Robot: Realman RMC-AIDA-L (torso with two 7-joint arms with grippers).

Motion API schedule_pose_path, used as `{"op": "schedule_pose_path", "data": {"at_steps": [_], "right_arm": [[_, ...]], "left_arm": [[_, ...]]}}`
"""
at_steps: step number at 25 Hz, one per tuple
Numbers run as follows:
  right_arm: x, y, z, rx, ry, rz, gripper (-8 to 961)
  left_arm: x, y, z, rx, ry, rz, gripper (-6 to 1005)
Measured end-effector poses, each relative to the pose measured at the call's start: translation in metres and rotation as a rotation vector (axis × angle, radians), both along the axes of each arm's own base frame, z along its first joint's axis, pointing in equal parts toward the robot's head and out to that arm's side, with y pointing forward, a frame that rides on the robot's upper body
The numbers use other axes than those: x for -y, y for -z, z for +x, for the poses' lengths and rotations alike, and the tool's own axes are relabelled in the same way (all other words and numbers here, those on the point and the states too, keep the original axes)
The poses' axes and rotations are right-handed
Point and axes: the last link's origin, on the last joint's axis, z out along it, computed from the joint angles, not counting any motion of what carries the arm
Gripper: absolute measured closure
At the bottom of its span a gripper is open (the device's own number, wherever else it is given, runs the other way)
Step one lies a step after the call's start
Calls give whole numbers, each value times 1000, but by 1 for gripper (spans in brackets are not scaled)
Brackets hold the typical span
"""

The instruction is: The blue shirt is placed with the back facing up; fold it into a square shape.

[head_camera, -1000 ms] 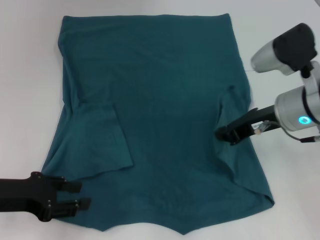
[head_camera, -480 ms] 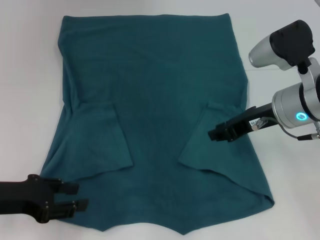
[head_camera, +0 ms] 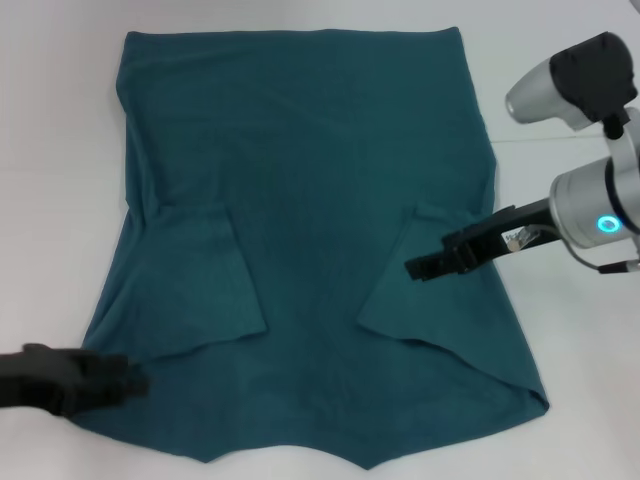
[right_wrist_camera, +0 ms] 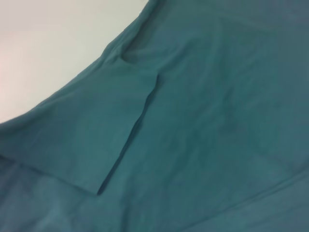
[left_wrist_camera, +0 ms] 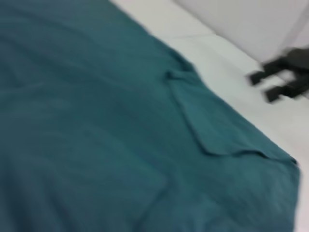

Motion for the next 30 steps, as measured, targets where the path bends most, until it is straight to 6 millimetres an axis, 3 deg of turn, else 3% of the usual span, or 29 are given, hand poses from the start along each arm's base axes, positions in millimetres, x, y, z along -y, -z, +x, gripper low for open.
{"op": "schedule_pose_path", "data": {"at_steps": [6, 11, 17, 25, 30], "right_arm": [[-2, -11, -2, -2, 8, 8, 235], [-3, -14, -2, 6, 18, 6, 192], [-3, -14, -2, 12, 19, 1, 191], [-1, -12, 0, 12, 25, -5, 189], [1, -12, 2, 12, 32, -10, 190]], "left_arm": [[1, -21, -6, -22, -187, 85, 468], [0, -28, -12, -41, -373, 103, 405], [-6, -19, -18, -56, -501, 93, 281], [-15, -5, -21, -97, -510, 117, 121], [-18, 3, -22, -126, -499, 121, 121]]}}
